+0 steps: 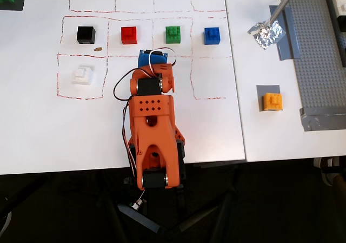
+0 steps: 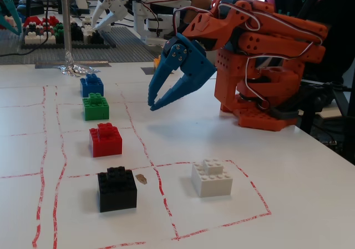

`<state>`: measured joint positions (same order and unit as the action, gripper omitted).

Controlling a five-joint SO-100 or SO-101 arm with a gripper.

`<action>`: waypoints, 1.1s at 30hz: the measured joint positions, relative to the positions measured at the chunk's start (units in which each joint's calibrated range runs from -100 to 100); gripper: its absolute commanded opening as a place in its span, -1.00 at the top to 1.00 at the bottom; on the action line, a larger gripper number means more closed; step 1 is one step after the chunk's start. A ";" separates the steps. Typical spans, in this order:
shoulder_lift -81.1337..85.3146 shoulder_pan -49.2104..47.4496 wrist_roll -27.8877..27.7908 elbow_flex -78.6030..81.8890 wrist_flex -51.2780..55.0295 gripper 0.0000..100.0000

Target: Grab the block and put it in the grey marker

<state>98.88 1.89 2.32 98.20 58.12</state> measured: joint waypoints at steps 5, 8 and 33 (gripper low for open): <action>-0.43 0.00 -0.24 0.09 -1.45 1.00; 0.26 -0.10 -2.54 0.81 -5.14 1.00; -0.60 -0.20 -2.39 0.81 -5.14 1.00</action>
<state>98.28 1.69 -0.07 99.01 52.97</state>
